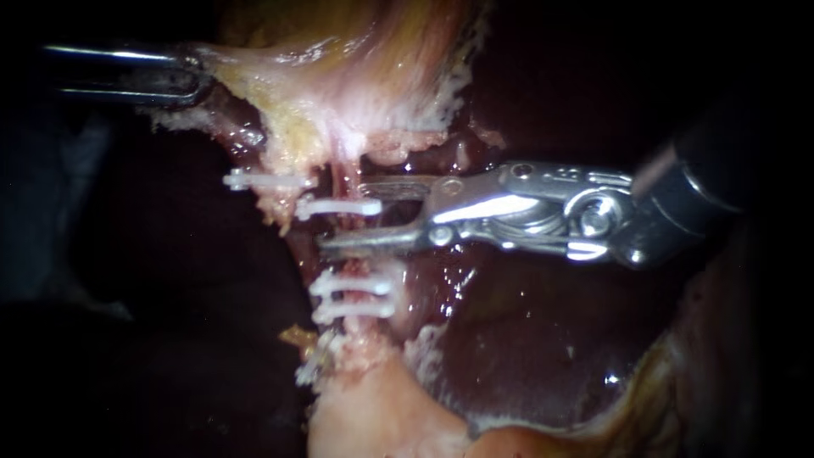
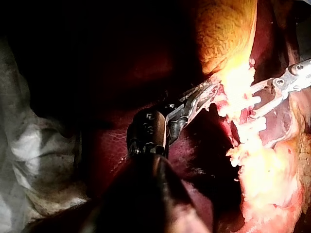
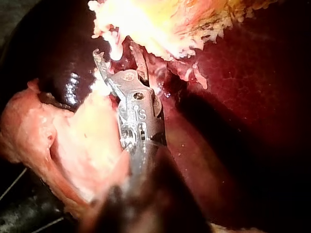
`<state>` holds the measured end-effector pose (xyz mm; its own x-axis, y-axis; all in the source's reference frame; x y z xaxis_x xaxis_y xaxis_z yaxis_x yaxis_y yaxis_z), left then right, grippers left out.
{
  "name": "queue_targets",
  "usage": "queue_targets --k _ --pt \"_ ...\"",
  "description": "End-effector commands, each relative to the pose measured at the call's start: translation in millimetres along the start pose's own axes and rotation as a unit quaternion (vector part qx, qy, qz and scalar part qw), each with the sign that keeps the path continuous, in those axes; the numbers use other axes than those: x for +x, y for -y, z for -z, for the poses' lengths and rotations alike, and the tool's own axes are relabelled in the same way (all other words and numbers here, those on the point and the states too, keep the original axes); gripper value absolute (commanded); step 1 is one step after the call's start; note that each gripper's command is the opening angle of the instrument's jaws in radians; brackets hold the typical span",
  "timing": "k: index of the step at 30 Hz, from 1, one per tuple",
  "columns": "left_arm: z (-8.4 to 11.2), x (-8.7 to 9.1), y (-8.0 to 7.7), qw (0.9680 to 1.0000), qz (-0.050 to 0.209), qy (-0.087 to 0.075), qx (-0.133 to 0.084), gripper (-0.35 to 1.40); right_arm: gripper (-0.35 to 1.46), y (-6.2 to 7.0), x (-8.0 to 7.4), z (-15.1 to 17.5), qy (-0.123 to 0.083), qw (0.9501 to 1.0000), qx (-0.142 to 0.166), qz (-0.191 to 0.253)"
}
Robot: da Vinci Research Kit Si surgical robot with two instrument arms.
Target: Going back third clip right tube
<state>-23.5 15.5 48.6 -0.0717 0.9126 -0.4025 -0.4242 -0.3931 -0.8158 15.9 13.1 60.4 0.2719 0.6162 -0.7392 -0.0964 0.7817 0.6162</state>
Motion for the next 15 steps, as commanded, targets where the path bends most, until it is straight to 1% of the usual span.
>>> queue_targets --k 1,5,9,15 --pt "0.1 0.0 0.0 1.0000 0.000 0.000 -0.001 -0.35 0.49 0.1 0.1 0.6 0.000 1.0000 0.002 0.008" --pt "0.2 0.0 0.0 1.0000 0.000 0.000 -0.001 -0.35 0.50 0.7 0.2 3.9 0.001 0.9992 0.008 0.040" --pt "0.2 0.0 0.0 1.0000 0.000 0.000 -0.001 -0.35 0.50 1.4 -0.1 7.3 0.003 0.9970 0.015 0.076" --pt "0.2 0.0 0.0 1.0000 0.000 0.000 -0.001 -0.35 0.50 2.4 -0.9 10.7 0.003 0.9945 0.027 0.101"
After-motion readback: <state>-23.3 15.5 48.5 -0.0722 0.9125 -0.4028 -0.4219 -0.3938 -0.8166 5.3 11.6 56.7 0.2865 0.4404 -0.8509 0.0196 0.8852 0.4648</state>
